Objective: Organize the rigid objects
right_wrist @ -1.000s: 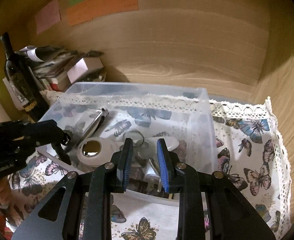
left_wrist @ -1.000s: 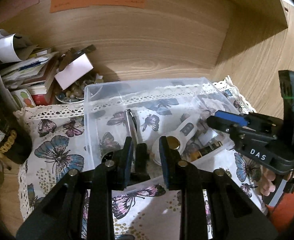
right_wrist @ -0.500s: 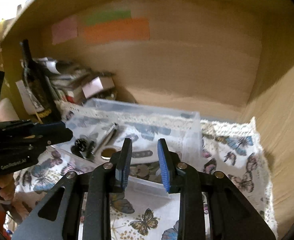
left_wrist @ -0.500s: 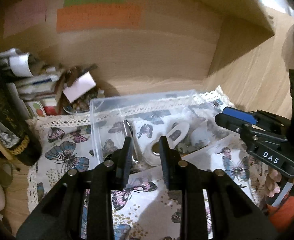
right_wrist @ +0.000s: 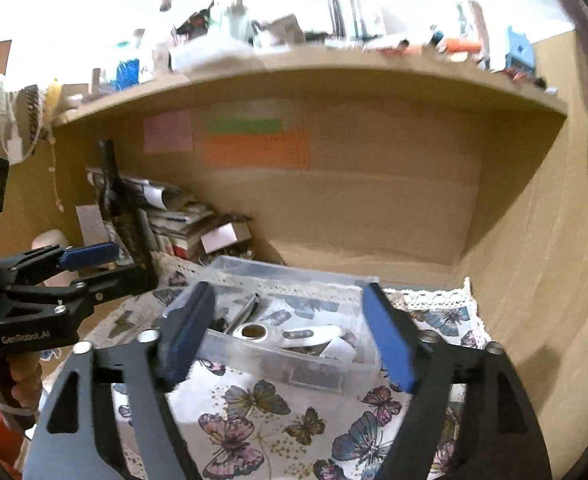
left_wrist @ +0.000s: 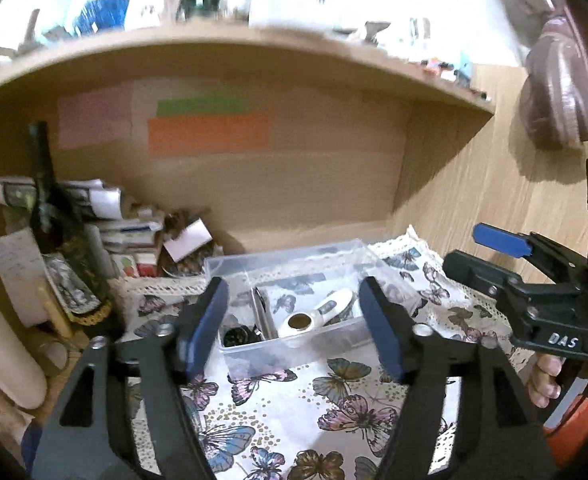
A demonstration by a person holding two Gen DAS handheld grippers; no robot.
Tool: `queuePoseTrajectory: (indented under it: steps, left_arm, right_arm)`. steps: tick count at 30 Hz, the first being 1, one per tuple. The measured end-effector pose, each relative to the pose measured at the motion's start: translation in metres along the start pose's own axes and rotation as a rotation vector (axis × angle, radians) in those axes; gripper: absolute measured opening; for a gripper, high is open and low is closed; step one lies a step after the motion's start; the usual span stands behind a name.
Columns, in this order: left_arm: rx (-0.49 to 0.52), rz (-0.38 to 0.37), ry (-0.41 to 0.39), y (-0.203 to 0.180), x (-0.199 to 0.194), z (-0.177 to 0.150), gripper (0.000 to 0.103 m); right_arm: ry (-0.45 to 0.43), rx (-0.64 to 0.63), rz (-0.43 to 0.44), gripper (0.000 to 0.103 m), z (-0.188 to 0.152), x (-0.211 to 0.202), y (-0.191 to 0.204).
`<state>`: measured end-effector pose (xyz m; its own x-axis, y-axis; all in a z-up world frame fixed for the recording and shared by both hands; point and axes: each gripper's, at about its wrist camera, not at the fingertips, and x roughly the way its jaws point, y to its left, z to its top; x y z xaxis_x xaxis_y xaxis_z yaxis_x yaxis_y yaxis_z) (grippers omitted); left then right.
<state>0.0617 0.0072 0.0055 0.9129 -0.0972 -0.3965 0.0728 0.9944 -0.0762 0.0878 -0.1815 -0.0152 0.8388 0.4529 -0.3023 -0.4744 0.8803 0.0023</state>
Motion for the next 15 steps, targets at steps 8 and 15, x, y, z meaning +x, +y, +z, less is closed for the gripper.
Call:
queuePoseTrajectory:
  steps: [8,15]
  left_arm:
    - [-0.014,0.028,-0.074,-0.005,-0.029,-0.004,0.094]
    - [-0.012,0.039,-0.098,-0.007,-0.038,-0.005,0.098]
  right_arm:
    - [-0.043,0.019,0.001,0.09,-0.004,-0.022,0.002]
    - [-0.076,0.036,-0.007,0.1,-0.006,-0.033,0.001]
